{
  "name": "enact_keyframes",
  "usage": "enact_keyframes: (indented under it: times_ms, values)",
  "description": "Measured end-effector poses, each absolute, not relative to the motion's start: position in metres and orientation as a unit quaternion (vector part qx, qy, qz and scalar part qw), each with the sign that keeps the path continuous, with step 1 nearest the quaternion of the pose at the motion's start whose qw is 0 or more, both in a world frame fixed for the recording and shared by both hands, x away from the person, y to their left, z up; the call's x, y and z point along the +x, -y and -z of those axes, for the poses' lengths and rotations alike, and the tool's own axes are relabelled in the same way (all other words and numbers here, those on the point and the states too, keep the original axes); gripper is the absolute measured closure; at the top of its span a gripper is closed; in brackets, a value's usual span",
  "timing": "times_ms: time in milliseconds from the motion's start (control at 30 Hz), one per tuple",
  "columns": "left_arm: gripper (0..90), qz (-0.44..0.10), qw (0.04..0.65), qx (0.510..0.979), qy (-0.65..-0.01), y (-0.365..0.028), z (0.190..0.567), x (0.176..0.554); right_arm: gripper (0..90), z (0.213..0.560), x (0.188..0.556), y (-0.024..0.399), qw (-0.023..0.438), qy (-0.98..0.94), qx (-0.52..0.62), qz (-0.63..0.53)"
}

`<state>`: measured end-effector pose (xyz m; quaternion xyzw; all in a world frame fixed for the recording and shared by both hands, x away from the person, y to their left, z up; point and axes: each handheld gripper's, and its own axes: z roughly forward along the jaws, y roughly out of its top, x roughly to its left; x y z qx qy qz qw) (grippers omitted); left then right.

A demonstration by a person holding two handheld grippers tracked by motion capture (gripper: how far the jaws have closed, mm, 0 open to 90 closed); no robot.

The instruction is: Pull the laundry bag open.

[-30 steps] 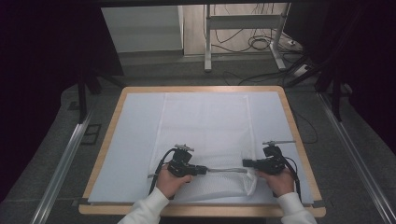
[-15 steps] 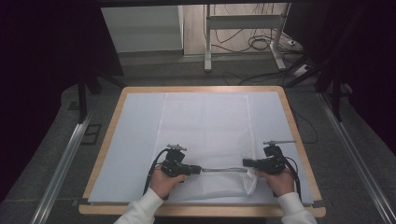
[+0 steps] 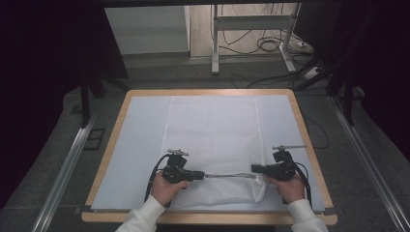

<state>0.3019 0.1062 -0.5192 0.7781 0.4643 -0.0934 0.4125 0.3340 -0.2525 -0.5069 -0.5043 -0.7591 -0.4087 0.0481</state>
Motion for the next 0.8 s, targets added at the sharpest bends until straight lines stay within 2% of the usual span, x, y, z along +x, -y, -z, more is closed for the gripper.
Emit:
enact_keyframes:
  times_ms: [100,800]
  values:
    - [86.3,0.072,0.403,0.783,-0.469,-0.109,0.519,0.301,88.3,0.507,0.334,0.253,0.044,0.759,-0.506,0.406]
    - [86.3,0.076,0.399,0.775,-0.485,-0.131,0.524,0.299,88.2,0.508,0.335,0.258,0.039,0.757,-0.511,0.405]
